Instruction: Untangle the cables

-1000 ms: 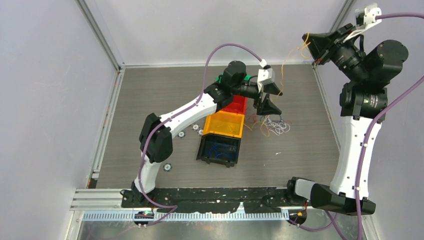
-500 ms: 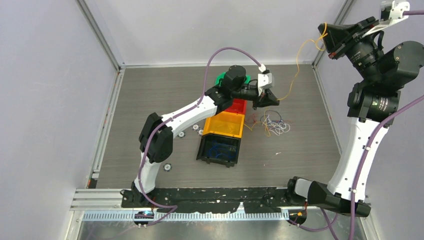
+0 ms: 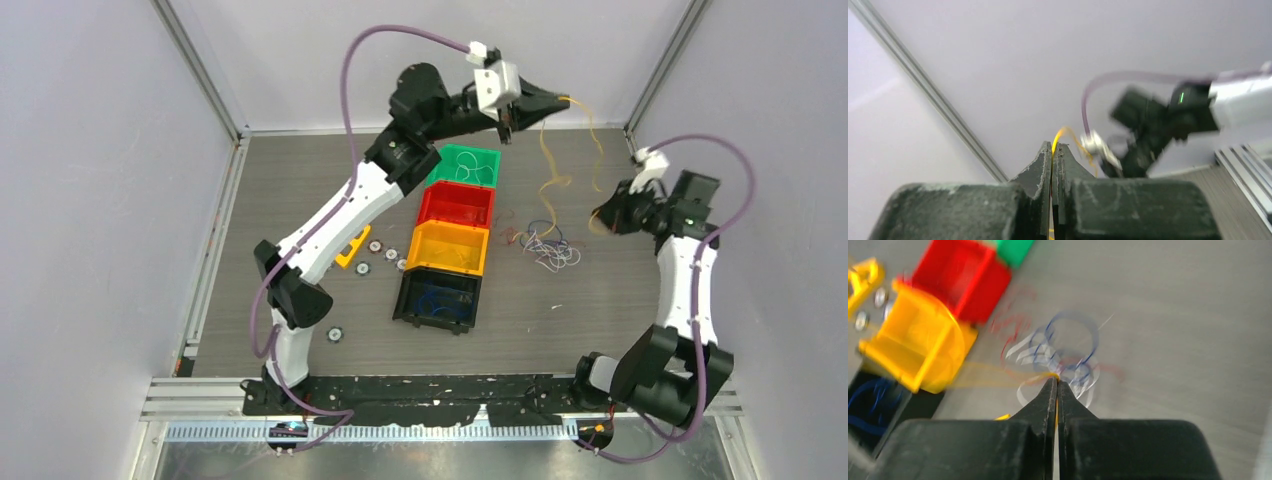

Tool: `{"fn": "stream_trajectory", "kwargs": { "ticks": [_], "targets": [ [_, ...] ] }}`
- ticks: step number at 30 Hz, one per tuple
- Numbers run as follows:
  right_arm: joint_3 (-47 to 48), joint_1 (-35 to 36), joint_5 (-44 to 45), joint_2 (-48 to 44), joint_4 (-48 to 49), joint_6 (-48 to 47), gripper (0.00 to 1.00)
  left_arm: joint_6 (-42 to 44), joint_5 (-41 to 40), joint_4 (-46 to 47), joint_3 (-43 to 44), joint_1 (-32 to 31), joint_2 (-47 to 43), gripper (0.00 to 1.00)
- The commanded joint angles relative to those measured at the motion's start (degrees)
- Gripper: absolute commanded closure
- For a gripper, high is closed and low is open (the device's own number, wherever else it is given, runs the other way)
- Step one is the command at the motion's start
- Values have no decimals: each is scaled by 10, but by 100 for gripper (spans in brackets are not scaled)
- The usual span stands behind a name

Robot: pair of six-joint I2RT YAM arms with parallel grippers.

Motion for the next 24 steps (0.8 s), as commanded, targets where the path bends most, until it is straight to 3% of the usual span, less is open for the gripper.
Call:
{"fn": "stream_trajectory", "kwargs": {
  "ticks": [1,8,12,17,24],
  "targets": [
    [-49,51,-16,-2,-53,-99,95,-31,-25,44,48,1,-21,100],
    [-30,87,-46,50,-105,-153,95,-31,-39,49,39,4,-46,100],
    [-19,96,-79,63,-114,-154,92,-36,-21,50,-32,13,-90,100],
    [8,123,-122,69,-119,-142,48,-26,10,63,-178,23,-178,100],
    [58,130,-134,68,-173,-172,18,-14,5,57,-301,49,-259,100]
  ]
}}
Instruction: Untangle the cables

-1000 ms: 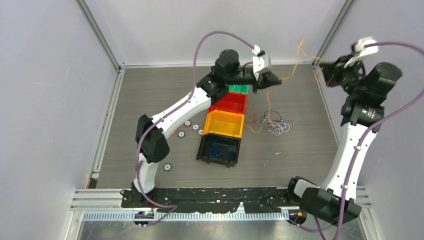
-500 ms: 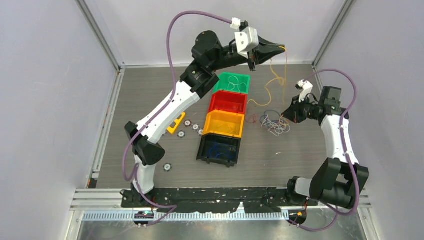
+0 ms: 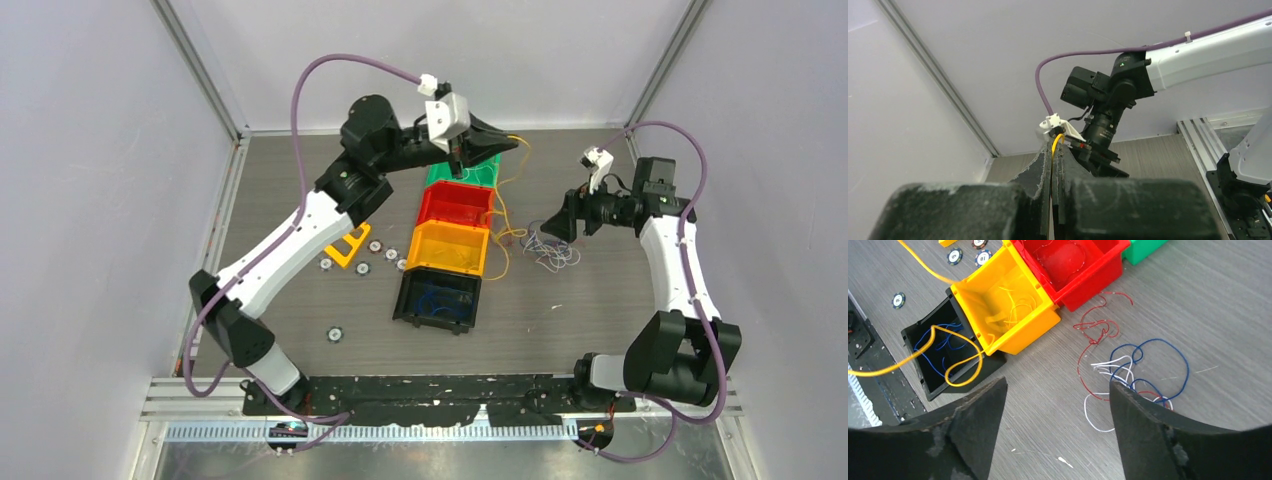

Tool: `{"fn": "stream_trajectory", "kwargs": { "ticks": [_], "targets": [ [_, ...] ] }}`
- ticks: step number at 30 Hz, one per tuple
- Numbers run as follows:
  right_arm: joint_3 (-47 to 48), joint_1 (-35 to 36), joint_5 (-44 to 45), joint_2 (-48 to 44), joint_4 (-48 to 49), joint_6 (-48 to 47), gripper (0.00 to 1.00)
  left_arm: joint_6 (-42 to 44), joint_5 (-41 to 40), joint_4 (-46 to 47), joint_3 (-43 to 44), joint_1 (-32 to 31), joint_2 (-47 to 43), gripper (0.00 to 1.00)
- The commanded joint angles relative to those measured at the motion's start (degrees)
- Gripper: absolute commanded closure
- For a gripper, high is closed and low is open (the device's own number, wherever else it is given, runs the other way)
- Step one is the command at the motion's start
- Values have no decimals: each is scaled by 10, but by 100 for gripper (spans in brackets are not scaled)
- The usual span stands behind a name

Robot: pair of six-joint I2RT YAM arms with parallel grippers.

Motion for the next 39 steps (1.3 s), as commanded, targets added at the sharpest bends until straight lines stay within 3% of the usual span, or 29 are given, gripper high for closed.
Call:
{"fn": "stream_trajectory", "kwargs": {
  "ticks": [1,9,17,26,34,39],
  "targets": [
    [51,5,-26,-6,-41,-35,14,8,1,32,-44,22,-57,100],
    [66,35,-19,-14,-49,-30,10,15,8,36,-134,77,-101,100],
    [62,100,-7,-21,47,50,9,51,-13,40,-180,81,-111,100],
    [73,113,6,-15,44,53,10,19,8,75,-267,79,-109,100],
    [75,113,5,-6,34,44,12,58,17,14,-356,87,-170,100],
    [85,124,2,14,38,50,15,97,30,-30,-382,99,-142,100]
  ]
}}
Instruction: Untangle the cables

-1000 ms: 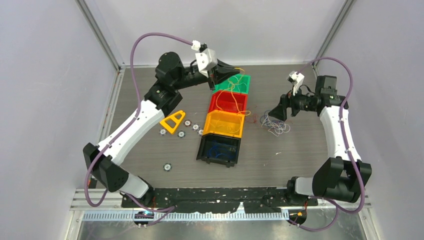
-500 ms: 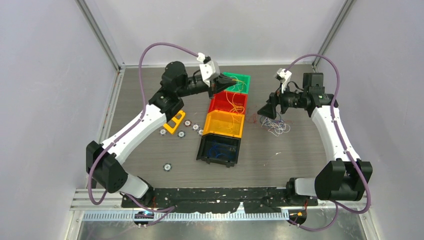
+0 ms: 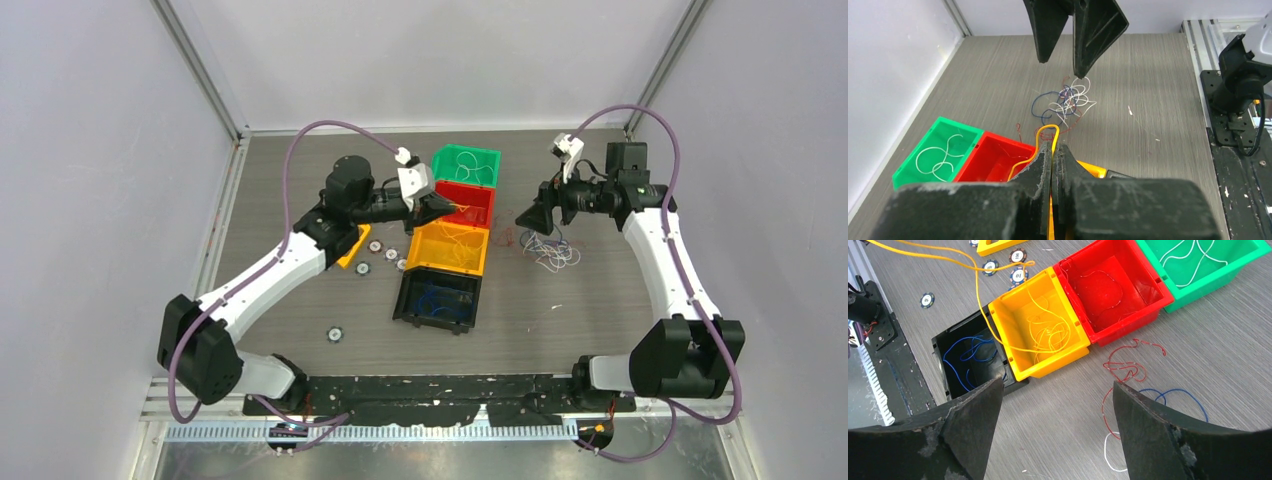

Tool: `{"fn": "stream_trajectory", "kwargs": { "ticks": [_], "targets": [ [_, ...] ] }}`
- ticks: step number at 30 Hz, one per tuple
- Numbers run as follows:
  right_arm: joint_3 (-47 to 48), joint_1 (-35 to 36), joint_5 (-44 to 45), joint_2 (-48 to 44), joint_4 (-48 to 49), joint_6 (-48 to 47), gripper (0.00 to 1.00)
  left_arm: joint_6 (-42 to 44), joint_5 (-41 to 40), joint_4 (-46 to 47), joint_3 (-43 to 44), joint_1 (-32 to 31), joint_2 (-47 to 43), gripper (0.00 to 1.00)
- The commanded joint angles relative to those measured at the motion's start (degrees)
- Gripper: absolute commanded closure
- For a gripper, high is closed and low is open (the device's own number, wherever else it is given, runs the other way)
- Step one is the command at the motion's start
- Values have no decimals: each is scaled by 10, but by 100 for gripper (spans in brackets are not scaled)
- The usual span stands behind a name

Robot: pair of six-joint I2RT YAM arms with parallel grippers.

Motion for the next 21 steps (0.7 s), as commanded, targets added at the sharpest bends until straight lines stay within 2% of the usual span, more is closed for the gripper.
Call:
{"fn": "stream_trajectory", "kwargs": {
  "ticks": [1,11,16,21],
  "targets": [
    [31,17,-6,14,17,5,16,41,22,-30,-8,15,24,100],
    [31,58,7,37,59,46,20,-5,18,-17,15,18,157,100],
    [24,82,16,50,87,68,23,-7,21,-40,33,18,206,100],
    [17,101,31,73,102,86,25,53,46,-81,27,1,204,100]
  ]
}}
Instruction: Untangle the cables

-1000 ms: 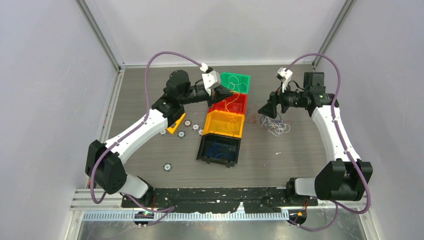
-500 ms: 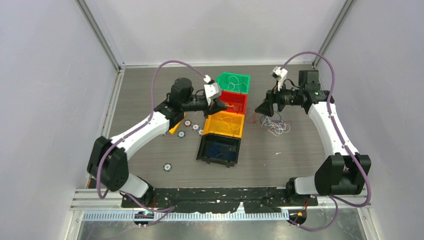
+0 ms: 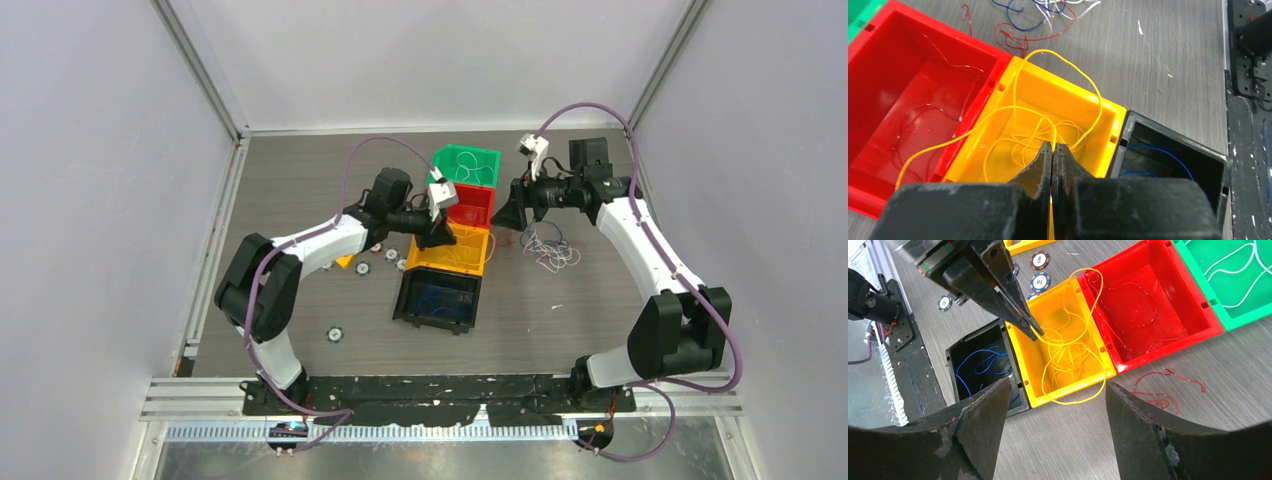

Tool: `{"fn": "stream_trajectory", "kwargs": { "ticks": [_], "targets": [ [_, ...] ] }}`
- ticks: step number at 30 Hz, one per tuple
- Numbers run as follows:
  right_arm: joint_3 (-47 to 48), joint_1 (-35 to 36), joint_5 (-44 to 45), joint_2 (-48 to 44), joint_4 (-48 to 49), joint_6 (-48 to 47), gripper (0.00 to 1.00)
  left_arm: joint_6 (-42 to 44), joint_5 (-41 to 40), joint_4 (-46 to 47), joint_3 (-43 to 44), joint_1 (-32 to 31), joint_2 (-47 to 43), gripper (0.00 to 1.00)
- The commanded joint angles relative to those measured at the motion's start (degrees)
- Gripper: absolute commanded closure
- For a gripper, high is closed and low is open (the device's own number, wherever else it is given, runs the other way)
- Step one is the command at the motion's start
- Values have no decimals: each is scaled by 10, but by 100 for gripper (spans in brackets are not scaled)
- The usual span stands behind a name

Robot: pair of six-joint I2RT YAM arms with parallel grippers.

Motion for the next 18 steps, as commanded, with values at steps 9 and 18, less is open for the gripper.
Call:
{"fn": "stream_trajectory", "kwargs": {
  "ticks": [9,18],
  "targets": [
    [15,31,59,55,24,25,32,115,-37,-111,51,-16,11,90],
    [9,30,168,30,-49,16,32,148,-9,-151,15,2,-127,29]
  ]
}}
